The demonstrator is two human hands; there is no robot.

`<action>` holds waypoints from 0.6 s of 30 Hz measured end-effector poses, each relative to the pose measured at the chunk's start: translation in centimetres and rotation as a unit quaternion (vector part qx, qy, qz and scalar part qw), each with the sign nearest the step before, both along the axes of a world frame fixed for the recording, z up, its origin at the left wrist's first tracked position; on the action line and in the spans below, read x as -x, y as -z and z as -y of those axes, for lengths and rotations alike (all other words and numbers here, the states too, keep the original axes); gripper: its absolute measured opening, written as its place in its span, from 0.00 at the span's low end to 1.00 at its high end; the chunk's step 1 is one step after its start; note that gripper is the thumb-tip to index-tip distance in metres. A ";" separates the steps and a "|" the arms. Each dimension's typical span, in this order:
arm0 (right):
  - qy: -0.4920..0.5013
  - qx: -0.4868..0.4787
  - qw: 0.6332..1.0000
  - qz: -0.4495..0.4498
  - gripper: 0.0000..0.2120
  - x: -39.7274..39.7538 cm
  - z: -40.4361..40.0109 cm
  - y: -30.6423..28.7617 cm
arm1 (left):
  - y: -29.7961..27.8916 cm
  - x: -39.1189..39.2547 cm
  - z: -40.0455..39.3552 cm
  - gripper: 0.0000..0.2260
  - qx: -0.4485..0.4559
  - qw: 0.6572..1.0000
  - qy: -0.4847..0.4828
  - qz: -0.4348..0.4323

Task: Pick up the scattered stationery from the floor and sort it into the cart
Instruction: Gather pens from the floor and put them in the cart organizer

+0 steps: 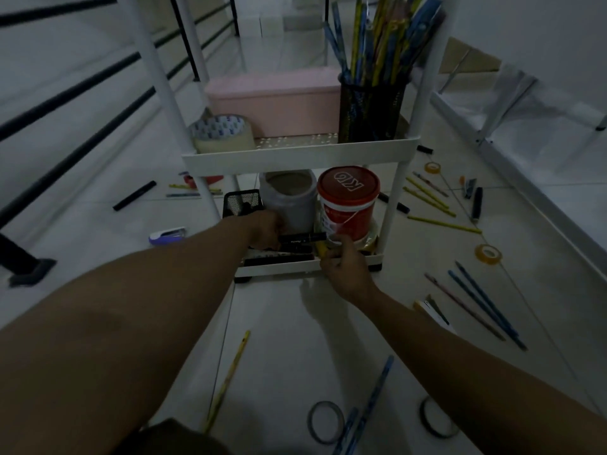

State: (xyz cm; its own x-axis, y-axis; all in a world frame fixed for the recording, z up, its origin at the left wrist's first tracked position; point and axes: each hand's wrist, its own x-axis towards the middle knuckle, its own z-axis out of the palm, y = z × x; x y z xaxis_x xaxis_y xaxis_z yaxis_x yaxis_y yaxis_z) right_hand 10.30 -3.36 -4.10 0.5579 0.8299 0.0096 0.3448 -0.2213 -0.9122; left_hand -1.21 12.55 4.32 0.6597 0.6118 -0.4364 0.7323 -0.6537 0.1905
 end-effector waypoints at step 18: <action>-0.060 0.000 0.971 0.232 0.18 0.3 0.2 2.0 | 2.1 0.9 -0.3 0.13 -0.086 0.996 0.028 -0.020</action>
